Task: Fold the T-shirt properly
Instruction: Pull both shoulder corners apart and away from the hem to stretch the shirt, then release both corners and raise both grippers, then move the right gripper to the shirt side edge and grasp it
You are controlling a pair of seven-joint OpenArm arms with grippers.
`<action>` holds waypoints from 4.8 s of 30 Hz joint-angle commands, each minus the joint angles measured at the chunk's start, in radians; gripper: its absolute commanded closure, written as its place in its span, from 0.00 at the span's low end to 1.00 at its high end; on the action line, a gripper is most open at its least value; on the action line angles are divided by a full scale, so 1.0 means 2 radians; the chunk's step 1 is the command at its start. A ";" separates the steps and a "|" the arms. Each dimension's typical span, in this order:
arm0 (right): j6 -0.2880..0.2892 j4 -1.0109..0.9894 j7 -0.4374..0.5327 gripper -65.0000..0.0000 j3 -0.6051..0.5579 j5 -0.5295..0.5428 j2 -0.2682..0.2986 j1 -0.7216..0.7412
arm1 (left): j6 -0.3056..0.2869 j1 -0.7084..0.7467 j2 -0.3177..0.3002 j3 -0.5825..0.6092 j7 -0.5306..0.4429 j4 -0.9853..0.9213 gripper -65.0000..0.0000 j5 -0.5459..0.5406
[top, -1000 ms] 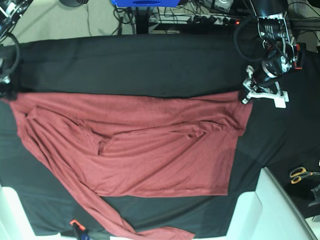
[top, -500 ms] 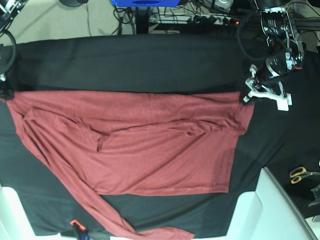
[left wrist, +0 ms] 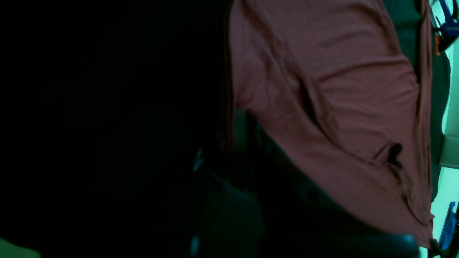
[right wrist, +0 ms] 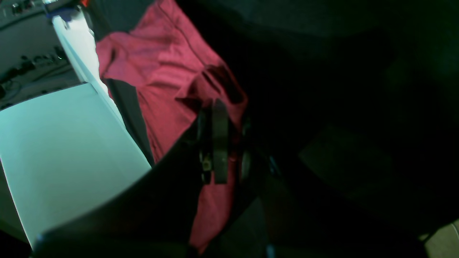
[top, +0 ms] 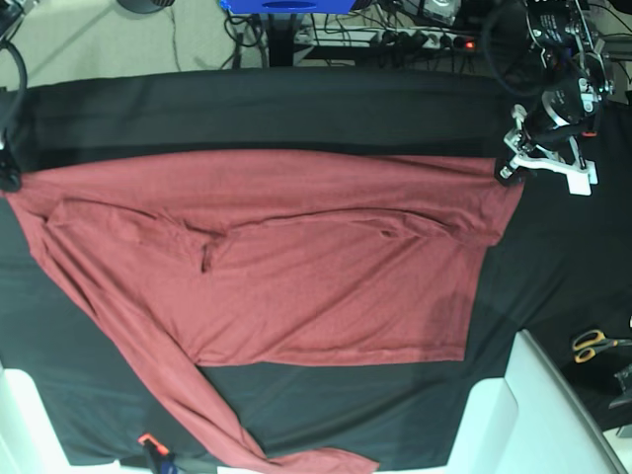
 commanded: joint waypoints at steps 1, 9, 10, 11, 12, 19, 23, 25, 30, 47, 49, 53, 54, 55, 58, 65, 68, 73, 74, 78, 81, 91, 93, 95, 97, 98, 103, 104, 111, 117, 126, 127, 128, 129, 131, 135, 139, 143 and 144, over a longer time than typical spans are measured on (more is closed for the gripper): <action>0.004 0.009 0.006 1.00 0.004 0.012 0.014 -0.001 | -0.001 0.008 -0.007 -0.004 -0.007 0.010 1.00 -0.007; 0.004 0.009 0.001 1.00 0.004 0.012 0.014 -0.025 | -0.002 0.034 -0.008 -0.004 -0.007 0.013 1.00 -0.004; 0.004 0.009 -0.003 1.00 0.004 0.012 0.014 -0.027 | -0.002 0.040 -0.008 -0.004 -0.007 0.014 1.00 -0.007; 0.004 0.014 -0.006 1.00 0.004 0.012 0.014 -0.029 | -0.002 0.044 -0.008 -0.004 -0.007 0.015 1.00 -0.007; 0.004 0.023 -0.006 1.00 0.004 0.012 0.012 -0.032 | -0.002 0.045 -0.008 -0.004 -0.007 0.019 1.00 -0.006; 0.004 0.049 -0.004 1.00 0.004 0.012 0.010 -0.053 | -0.002 0.064 -0.008 -0.004 -0.007 0.032 1.00 -0.004; 0.004 0.049 -0.004 1.00 0.004 0.012 0.010 -0.063 | -0.002 0.069 -0.008 -0.005 -0.008 0.033 1.00 -0.004; 0.004 0.049 -0.004 1.00 0.004 0.012 0.010 -0.070 | -0.002 0.074 -0.008 -0.007 -0.008 0.033 1.00 -0.004; 0.005 0.050 -0.003 1.00 0.004 0.012 0.001 -0.085 | -0.003 0.086 -0.008 -0.026 -0.008 0.033 1.00 -0.004; 0.005 0.050 0.004 1.00 0.032 0.009 -0.025 -0.110 | -0.004 0.100 -0.008 -0.026 -0.011 0.030 1.00 -0.004; 0.005 0.050 0.003 1.00 0.032 0.009 -0.023 -0.111 | -0.004 0.102 -0.008 -0.026 -0.011 0.030 1.00 -0.004; 0.006 0.050 0.006 1.00 0.029 0.009 -0.024 -0.116 | -0.003 0.105 -0.008 -0.026 -0.011 0.030 1.00 -0.003; 0.006 0.050 0.006 1.00 0.028 0.009 -0.025 -0.116 | -0.003 0.107 -0.008 -0.026 -0.011 0.030 1.00 -0.003; 0.006 0.050 0.006 1.00 0.028 0.009 -0.025 -0.116 | -0.003 0.107 -0.008 -0.026 -0.011 0.031 1.00 -0.003; 0.006 0.050 0.006 1.00 0.027 0.009 -0.025 -0.115 | -0.003 0.113 -0.008 -0.027 -0.011 0.031 1.00 -0.003; 0.006 0.049 0.007 1.00 0.027 0.008 -0.025 -0.116 | -0.003 0.113 -0.008 -0.027 -0.011 0.030 1.00 0.008; 0.006 0.048 0.007 1.00 0.027 0.008 -0.025 -0.116 | -0.003 0.110 -0.004 -0.027 -0.011 0.030 1.00 0.042; 0.004 0.047 0.007 0.99 0.029 0.008 -0.026 -0.117 | -0.002 0.110 -0.004 -0.027 -0.011 0.030 1.00 0.054; 0.004 0.046 0.007 0.99 0.030 0.008 -0.026 -0.117 | -0.001 0.110 -0.004 -0.027 -0.011 0.030 1.00 0.054; 0.004 0.046 0.008 0.91 0.037 0.008 -0.037 -0.117 | -0.001 0.110 -0.004 -0.027 -0.011 0.029 1.00 0.055; 0.004 0.046 0.008 0.68 0.039 0.008 -0.039 -0.117 | -0.001 0.109 -0.004 -0.027 -0.011 0.029 0.89 0.055; 0.004 0.049 0.008 0.40 0.076 0.008 -0.045 -0.116 | -0.001 0.109 0.006 -0.086 -0.011 0.028 0.31 0.057; 0.004 0.049 0.008 0.40 0.082 0.008 -0.045 -0.116 | -0.001 0.109 0.006 -0.103 -0.011 0.021 0.31 0.057; 0.004 0.049 0.008 0.39 0.089 0.006 -0.043 -0.115 | -0.001 0.108 0.004 -0.127 -0.011 0.015 0.30 0.057; 0.004 0.050 0.008 0.39 0.100 -0.012 -0.035 -0.113 | -0.002 0.099 0.003 -0.155 -0.011 0.014 0.30 0.057; 0.004 0.050 0.008 0.39 0.104 -0.024 -0.031 -0.109 | -0.002 0.097 0.002 -0.167 -0.011 0.014 0.30 0.057; 0.009 0.050 0.005 0.40 0.107 -0.087 0.010 -0.069 | -0.002 0.091 -0.027 -0.196 -0.008 0.022 0.31 0.057; 0.009 0.050 0.004 0.40 0.098 -0.101 0.019 -0.055 | -0.002 0.091 -0.034 -0.196 -0.008 0.025 0.31 0.057; 0.102 0.083 0.043 0.40 -0.061 -0.179 0.076 0.035 | -0.004 0.087 -0.041 -0.195 -0.007 0.034 0.39 0.053; 0.137 -0.051 0.127 0.40 -0.161 -0.284 0.077 0.155 | -0.005 0.068 -0.047 -0.162 0.020 0.033 0.83 0.053; 0.192 -0.251 0.222 0.39 -0.277 -0.294 0.085 0.253 | -0.092 0.062 -0.052 -0.158 0.020 0.033 0.96 0.057; 0.204 -0.273 0.226 0.39 -0.281 -0.294 0.085 0.261 | -0.092 0.062 -0.052 -0.158 0.020 0.033 0.96 0.057; 0.211 -0.292 0.229 0.39 -0.281 -0.294 0.084 0.266 | -0.092 0.062 -0.053 -0.158 0.020 0.033 0.96 0.057; 0.214 -0.307 0.234 0.39 -0.281 -0.294 0.083 0.269 | -0.092 0.062 -0.053 -0.158 0.020 0.033 0.96 0.057; 0.215 -0.313 0.240 0.39 -0.283 -0.295 0.073 0.270 | -0.092 0.062 -0.054 -0.158 0.020 0.033 0.96 0.057; 0.216 -0.313 0.242 0.39 -0.317 -0.296 0.069 0.269 | -0.092 0.062 -0.054 -0.158 0.020 0.033 0.96 0.057; 0.216 -0.312 0.245 0.39 -0.358 -0.295 0.053 0.270 | -0.092 0.062 -0.053 -0.157 0.020 0.033 0.96 0.057; 0.216 -0.312 0.248 0.39 -0.359 -0.294 0.039 0.270 | -0.092 0.063 -0.052 -0.157 0.020 0.033 0.96 0.057; 0.216 -0.312 0.248 0.39 -0.359 -0.294 0.039 0.270 | -0.092 0.064 -0.052 -0.157 0.020 0.033 0.96 0.057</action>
